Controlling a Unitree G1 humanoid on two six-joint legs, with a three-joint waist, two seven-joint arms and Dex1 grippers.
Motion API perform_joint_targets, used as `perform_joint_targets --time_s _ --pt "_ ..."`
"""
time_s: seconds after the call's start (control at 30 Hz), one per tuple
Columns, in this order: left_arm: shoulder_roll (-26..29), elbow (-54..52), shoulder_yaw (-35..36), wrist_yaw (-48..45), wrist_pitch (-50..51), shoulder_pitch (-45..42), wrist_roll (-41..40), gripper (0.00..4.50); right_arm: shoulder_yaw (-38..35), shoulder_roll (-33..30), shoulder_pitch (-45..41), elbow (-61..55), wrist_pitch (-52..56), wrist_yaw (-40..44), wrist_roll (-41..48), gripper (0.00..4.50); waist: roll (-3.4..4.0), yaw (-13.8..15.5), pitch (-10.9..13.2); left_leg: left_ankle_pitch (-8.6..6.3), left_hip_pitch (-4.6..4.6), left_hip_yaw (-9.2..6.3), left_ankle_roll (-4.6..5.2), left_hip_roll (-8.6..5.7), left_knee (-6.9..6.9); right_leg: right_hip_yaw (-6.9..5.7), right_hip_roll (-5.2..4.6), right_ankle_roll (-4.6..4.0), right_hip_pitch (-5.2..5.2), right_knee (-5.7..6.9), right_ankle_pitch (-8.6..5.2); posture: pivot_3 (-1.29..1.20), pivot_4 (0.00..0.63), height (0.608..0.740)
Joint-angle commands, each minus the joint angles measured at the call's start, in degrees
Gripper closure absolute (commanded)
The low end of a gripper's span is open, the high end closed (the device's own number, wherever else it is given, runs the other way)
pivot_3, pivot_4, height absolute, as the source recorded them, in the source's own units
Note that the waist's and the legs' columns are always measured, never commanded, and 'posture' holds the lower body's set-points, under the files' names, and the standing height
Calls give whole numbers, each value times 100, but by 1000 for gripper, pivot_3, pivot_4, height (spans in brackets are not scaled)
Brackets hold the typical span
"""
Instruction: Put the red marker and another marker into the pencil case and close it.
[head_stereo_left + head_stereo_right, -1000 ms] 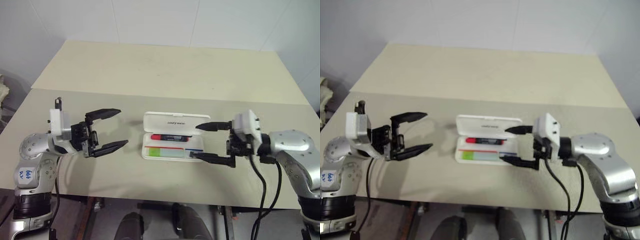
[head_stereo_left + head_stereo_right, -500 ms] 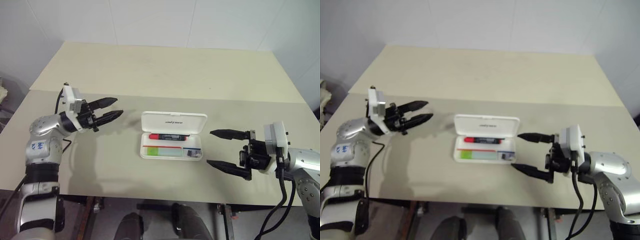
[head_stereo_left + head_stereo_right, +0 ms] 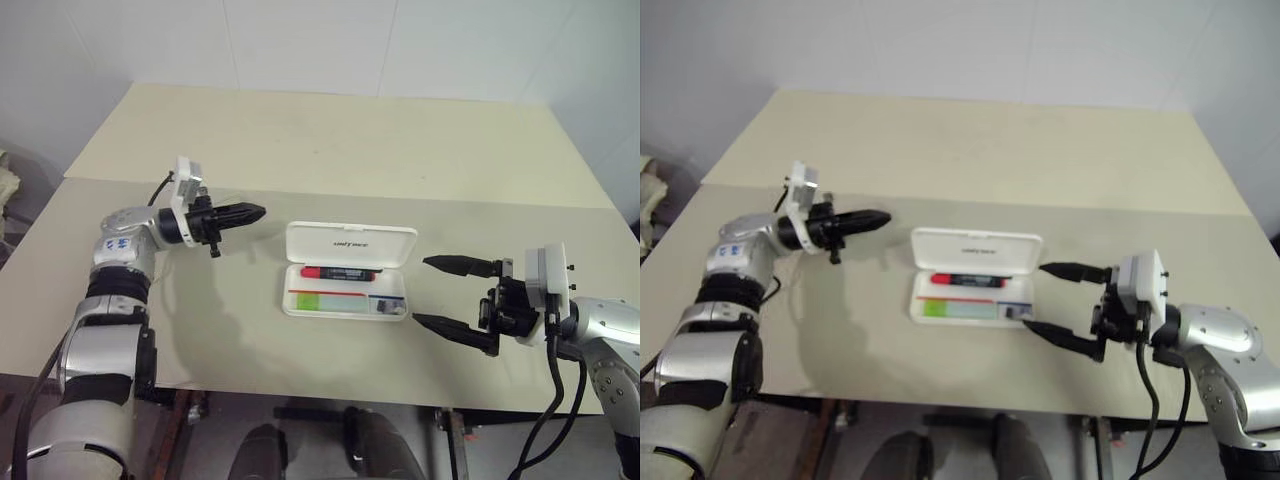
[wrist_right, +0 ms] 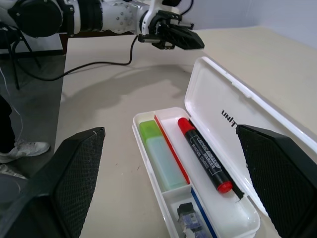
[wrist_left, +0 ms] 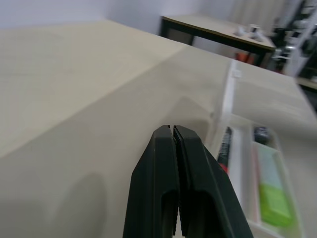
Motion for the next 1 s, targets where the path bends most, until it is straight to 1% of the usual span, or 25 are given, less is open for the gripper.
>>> perform_joint_targets --time_s 0.03,0.2,0.4,0.57,0.73,0.87,1.0 --pt "-99 515 -136 136 216 -427 378 4423 -80 2 44 -187 -116 -88 12 0 -2 0 1 0 0 0 0 0 0 0 0 0 0 0 0 0 150 740" --pt "-338 1072 -261 -46 1078 -869 674 4423 -92 16 125 -281 -145 -201 0 0 -6 -10 3 -1 -3 2 1 -1 0 1 2 1 -1 -1 0 0 150 740" --pt "-532 1172 -190 -439 1219 -1088 773 4423 -164 -11 264 -385 -161 -281 30 0 -7 -7 4 -1 -5 0 2 1 0 1 3 1 -5 2 0 0 150 740" --pt "-613 1047 -331 -1138 1012 -1069 959 4423 -299 -74 465 -398 -173 -195 102 0 -8 -1 4 -1 -5 0 2 0 2 2 2 1 -4 2 0 0 150 740" --pt "-673 627 -844 -1325 940 -848 755 4423 -418 130 534 -108 -336 -226 164 0 -8 3 5 -1 -4 -22 1 1 2 8 1 2 -4 3 1 0 150 740" --pt "-590 -269 -1642 -1325 1087 -344 221 4423 -556 208 891 289 -693 132 107 0 -8 0 4 -2 0 -34 2 2 0 19 1 3 -4 11 1 0 150 740" --pt "-416 -1074 -2166 -1325 1417 39 -280 4423 -655 217 1055 553 -938 404 124 0 -8 -14 5 -3 3 -29 3 4 2 32 2 8 -4 22 4 0 150 740"
